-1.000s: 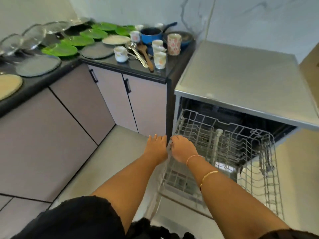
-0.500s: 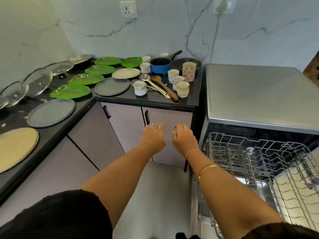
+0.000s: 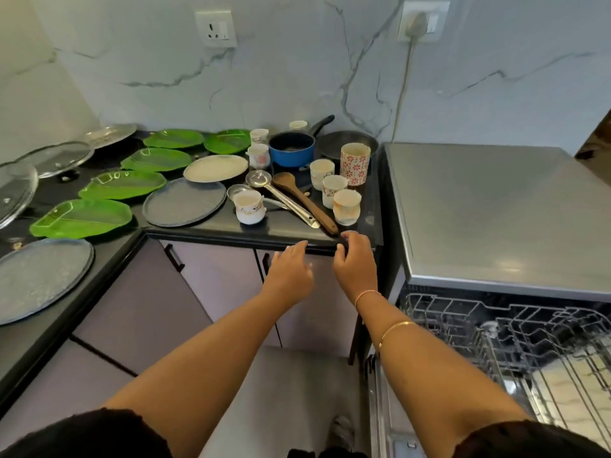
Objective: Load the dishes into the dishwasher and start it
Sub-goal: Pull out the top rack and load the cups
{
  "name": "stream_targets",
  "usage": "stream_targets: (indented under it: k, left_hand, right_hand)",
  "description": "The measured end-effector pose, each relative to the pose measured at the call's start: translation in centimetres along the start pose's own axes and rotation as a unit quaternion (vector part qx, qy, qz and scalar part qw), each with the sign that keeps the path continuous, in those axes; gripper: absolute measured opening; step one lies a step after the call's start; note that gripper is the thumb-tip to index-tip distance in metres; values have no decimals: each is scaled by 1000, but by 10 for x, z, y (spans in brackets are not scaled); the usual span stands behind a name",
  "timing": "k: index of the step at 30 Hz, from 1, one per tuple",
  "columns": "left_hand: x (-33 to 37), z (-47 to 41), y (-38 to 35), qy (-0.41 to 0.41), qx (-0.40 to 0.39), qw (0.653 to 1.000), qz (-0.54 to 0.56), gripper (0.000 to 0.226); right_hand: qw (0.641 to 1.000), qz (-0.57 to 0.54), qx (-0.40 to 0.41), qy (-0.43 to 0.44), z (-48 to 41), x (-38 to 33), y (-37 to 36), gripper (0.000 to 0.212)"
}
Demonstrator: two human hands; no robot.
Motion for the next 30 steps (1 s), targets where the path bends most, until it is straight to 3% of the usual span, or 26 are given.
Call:
stream_targets:
  k: [3, 6, 11, 15, 17, 22, 30]
  left_hand:
    - [9, -32, 4, 31, 12, 998, 48, 49]
    - [20, -67, 4, 32, 15, 998, 61, 49]
    - [41, -112, 0, 59, 27, 990, 123, 46]
    - [47, -136, -9, 54, 19, 990, 132, 47]
    - [48, -147, -11, 55, 16, 990, 131, 49]
    - [49, -172, -12, 48, -5, 992, 120, 54]
    - [70, -203, -7, 40, -51, 978, 197, 61]
  right_hand:
    - [998, 3, 65, -6, -37, 18, -4, 25]
    - [994, 12, 102, -27, -72, 39, -4, 46]
    - [994, -39, 56, -89, -109, 67, -12, 85]
    - [985, -107, 28, -130, -117, 77, -27, 99]
    - [982, -121, 32, -143, -118, 79, -33, 95]
    - [983, -99, 55, -143, -124, 81, -33, 60]
    - [978, -73, 80, -180, -112, 71, -18, 57]
Point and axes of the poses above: each hand's wrist, its own z-axis away from the middle knuckle, its own y-axis out of the back of the hand, x = y × z, the point moved 1 cm from there along -z, towards the middle knuckle, and after that the axes turned 15 degrees about y, right-handed, at the moved point
